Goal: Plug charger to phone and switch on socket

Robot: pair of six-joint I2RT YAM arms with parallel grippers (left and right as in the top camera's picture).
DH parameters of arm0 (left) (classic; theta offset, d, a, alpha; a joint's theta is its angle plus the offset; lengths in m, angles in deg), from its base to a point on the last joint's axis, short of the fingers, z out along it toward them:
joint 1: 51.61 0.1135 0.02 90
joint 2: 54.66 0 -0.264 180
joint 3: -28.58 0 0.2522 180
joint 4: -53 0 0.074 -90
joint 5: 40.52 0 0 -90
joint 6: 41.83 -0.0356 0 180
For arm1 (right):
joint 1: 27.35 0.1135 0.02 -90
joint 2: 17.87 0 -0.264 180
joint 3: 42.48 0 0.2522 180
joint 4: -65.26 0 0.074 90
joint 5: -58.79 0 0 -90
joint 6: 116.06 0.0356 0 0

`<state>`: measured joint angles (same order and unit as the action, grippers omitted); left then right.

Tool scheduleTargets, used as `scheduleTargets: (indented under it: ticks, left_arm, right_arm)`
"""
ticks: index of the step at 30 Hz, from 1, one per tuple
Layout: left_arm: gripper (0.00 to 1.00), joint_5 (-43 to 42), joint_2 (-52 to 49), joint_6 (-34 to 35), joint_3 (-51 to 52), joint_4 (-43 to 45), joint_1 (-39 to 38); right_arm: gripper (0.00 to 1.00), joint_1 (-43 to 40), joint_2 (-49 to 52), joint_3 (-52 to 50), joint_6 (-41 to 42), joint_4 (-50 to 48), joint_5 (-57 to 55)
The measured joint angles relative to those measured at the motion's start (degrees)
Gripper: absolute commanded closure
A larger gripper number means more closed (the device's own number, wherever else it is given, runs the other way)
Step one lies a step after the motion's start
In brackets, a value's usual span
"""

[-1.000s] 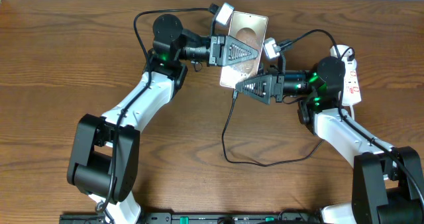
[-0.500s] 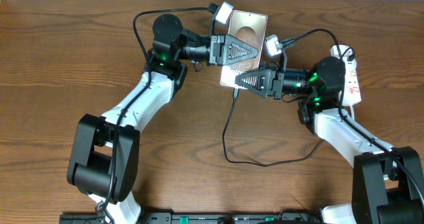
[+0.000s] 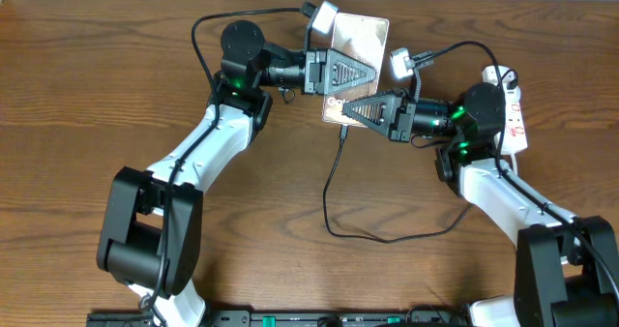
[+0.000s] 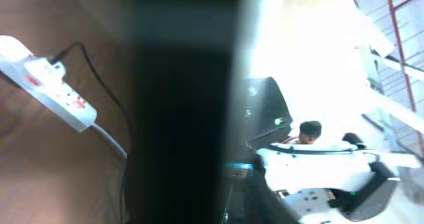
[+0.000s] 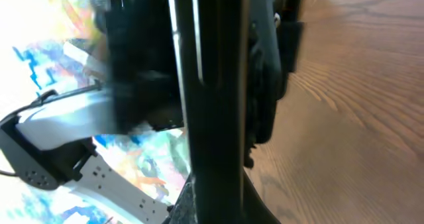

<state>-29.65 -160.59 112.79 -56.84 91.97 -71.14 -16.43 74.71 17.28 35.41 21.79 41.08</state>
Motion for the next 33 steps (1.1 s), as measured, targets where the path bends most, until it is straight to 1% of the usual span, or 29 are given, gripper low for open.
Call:
scheduleTargets:
  ticks: [1,2,3,8,9,10,11,13,14,16,18,20,23,30,33]
  left_arm:
    - [0.42,0.0,0.2,0.0,0.0,0.0,0.0]
    - [0.37,-0.1,0.2,-0.1,0.0,0.2,0.0]
    - [0.35,-0.2,0.4,-0.2,0.0,0.0,0.0]
    - [0.32,0.0,0.5,-1.7,0.0,-0.2,0.6]
    - [0.29,0.1,0.5,-1.8,0.0,-0.2,1.0]
    - [0.24,0.3,0.5,-1.9,0.0,-0.2,1.5]
    - [0.22,0.7,0.5,-1.9,0.0,-0.3,2.4]
    - [0.20,1.2,0.5,-2.0,0.0,-0.2,4.2]
    - [0.13,1.5,0.5,-2.1,0.0,-0.2,5.3]
    - [0.11,1.6,0.5,-2.2,0.0,-0.2,7.8]
    - [0.06,1.5,0.5,-2.1,0.0,-0.6,9.7]
    - [0.05,1.5,0.5,-2.2,0.0,-0.3,11.1]
    - [0.05,1.0,0.5,-2.3,0.0,-0.3,12.5]
    - [0.05,-2.1,0.5,-2.4,0.0,-0.2,12.6]
    - [0.05,-2.5,0.5,-2.4,0.0,-0.2,12.6]
  right_arm:
    - [0.99,0.0,0.1,0.0,0.0,0.1,-0.2]
    - [0.99,0.0,0.2,0.0,0.0,0.2,-0.4]
    - [0.99,0.0,0.3,0.0,0.0,0.3,-0.5]
    - [0.99,-0.1,0.3,0.0,0.0,0.3,-0.6]
    - [0.99,-0.1,0.3,0.0,0.0,0.6,-0.5]
    - [0.99,-0.1,0.3,0.0,-0.1,1.2,-0.6]
    - [0.99,-0.1,0.3,0.0,-0.2,2.3,-0.6]
    - [0.99,-0.1,0.3,0.0,-0.8,5.3,-0.6]
    - [0.99,-0.1,0.3,0.0,-2.2,8.8,-0.8]
    - [0.99,-0.1,0.3,0.1,-3.7,13.5,-1.4]
    - [0.99,-0.1,0.2,0.2,-7.3,20.2,-2.1]
    - [0.99,-0.1,0.2,0.2,-10.6,26.8,-4.2]
    - [0.99,-0.3,0.3,0.1,-16.1,33.5,-7.9]
    - [0.99,-0.3,0.4,0.1,-25.5,42.4,-14.4]
    - [0.99,-0.3,0.5,0.1,-28.1,44.0,-16.0]
